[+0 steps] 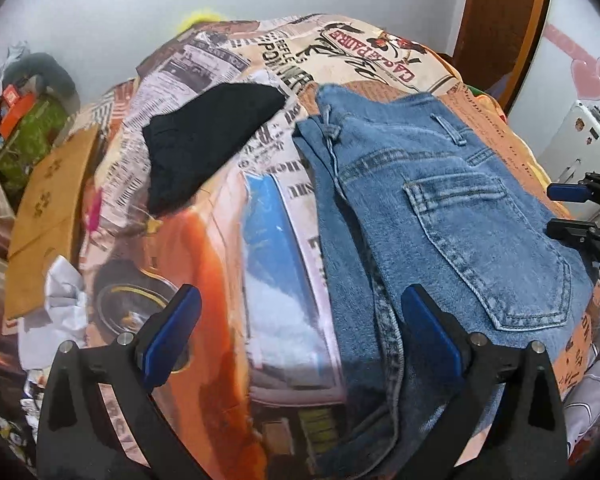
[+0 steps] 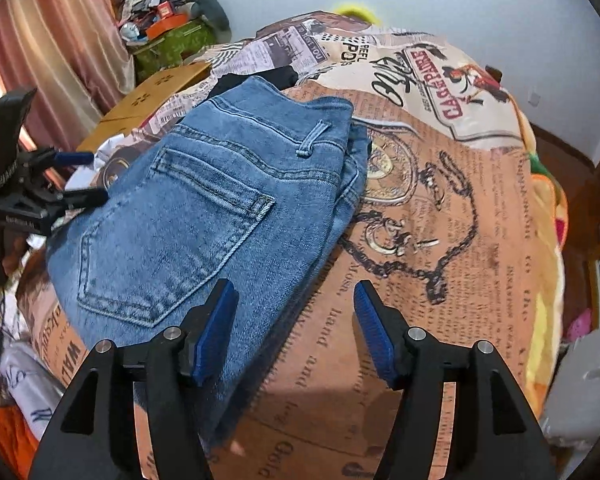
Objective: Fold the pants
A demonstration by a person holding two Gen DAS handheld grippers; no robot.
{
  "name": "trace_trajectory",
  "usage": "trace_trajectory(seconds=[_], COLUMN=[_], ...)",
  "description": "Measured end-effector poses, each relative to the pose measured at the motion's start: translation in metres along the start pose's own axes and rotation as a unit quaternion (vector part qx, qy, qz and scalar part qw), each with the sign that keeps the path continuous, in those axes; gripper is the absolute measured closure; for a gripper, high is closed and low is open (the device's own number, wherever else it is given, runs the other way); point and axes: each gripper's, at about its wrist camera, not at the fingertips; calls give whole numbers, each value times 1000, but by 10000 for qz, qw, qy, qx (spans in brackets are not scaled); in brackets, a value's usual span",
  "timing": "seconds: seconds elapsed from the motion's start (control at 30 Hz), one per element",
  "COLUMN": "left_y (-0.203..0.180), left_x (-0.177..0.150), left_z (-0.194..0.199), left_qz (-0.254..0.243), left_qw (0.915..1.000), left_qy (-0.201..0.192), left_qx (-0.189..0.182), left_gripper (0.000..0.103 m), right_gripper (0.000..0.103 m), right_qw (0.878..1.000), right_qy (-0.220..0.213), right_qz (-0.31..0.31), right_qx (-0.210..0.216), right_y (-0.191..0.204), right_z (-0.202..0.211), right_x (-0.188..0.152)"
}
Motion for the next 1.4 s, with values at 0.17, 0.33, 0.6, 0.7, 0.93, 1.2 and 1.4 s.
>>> trace_trajectory(seconds=[0.17, 0.33, 0.6, 0.7, 0.93, 1.2, 1.4], left_y=[0, 10, 27, 32, 26, 0, -1], left_x=[17, 31, 35, 42, 61, 80, 77], left_z=[21, 1, -51, -62, -83, -107, -95], left_qz=[-4, 214, 782, 859, 842, 396, 500], left_qw=[9994, 9981, 9856, 9798, 9657, 9660, 9695], left_qy=[-313, -109, 443, 523, 746, 895, 854], left_qx=[-131, -576, -1433, -1726, -2341, -2392, -2244], left_gripper=[1, 1, 1, 1, 1, 1, 21], right_gripper=[45, 32, 29, 28, 21, 26, 48], right_qw=[9998, 9986, 9909, 9857, 9766, 9687, 9747], right_qy=[-146, -242, 293, 390, 526, 551, 464], right_qz=[79, -338, -973, -1148, -1234, -1345, -1246], right_qx=[-77, 331, 887, 1166, 1679, 2010, 1796], right_y=[0, -7, -13, -19, -23, -26, -20], right_z=[9, 4, -46, -57, -78, -90, -80], right_x=[6, 15, 17, 20, 29, 35, 34])
Point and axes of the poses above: each gripper's, at about its wrist camera, not at the fingertips, and z roughly against the way its jaws point, y to its left, x to its top, and after that the axes turned 12 degrees about -x, right-handed
